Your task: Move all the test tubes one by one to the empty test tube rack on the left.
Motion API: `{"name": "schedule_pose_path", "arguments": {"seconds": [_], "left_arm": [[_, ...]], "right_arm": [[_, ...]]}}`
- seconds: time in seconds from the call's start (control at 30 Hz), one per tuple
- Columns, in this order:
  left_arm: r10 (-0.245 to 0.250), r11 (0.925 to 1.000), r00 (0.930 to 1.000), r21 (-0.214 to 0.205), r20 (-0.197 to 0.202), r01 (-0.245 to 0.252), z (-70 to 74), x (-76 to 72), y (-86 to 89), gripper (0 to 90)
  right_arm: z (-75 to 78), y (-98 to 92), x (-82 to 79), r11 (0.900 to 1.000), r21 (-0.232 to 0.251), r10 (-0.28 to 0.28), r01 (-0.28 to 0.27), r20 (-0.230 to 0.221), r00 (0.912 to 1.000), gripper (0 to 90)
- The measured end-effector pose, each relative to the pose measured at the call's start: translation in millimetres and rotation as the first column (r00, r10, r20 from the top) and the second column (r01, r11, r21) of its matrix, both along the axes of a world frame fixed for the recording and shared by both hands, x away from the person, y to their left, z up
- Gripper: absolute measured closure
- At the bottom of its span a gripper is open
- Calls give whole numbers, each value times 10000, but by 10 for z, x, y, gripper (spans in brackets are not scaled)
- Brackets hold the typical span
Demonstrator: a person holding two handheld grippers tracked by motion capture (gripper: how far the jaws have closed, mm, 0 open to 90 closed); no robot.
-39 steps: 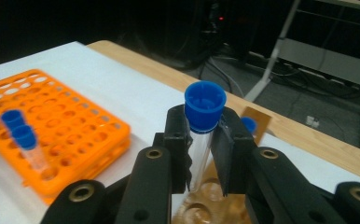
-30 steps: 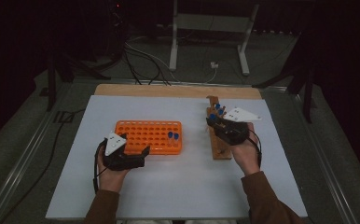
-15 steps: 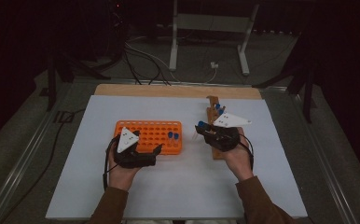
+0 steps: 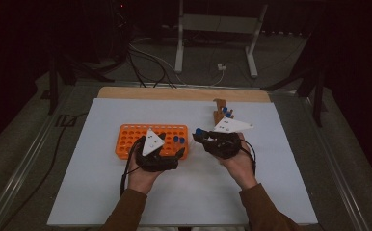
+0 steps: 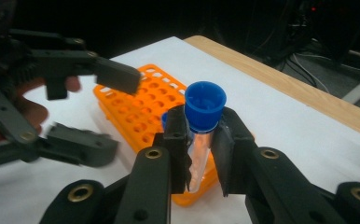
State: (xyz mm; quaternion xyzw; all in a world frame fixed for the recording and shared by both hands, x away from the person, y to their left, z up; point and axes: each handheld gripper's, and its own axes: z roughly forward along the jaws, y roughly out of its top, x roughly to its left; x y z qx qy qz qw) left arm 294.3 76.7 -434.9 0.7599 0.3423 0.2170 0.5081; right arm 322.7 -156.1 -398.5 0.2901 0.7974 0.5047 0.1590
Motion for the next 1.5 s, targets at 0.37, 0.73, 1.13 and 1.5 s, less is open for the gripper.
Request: {"name": "schedule_pose_path", "arguments": {"seconds": [0.37, 0.73, 1.13, 1.5], "left_arm": [[-662, 9962, 9966, 600, 491, 632, 5, -13, -211, 638], [-801, 9955, 9945, 569, 670, 764, 11, -32, -197, 771], [-770, 9964, 9959, 386, 478, 752, -17, -12, -137, 781], [-449, 9989, 9986, 108, 293, 446, -38, -2, 44, 781]], "right_arm": [[0, 138, -38, 9986, 208, 497, -493, -199, 9986, 766], [-14, 158, -31, 9975, 356, 626, -615, -322, 9975, 766], [20, 72, -28, 9939, 860, 720, -697, -248, 9971, 523], [6, -66, 2, 9986, 460, -272, 269, 63, 9996, 156]]}}
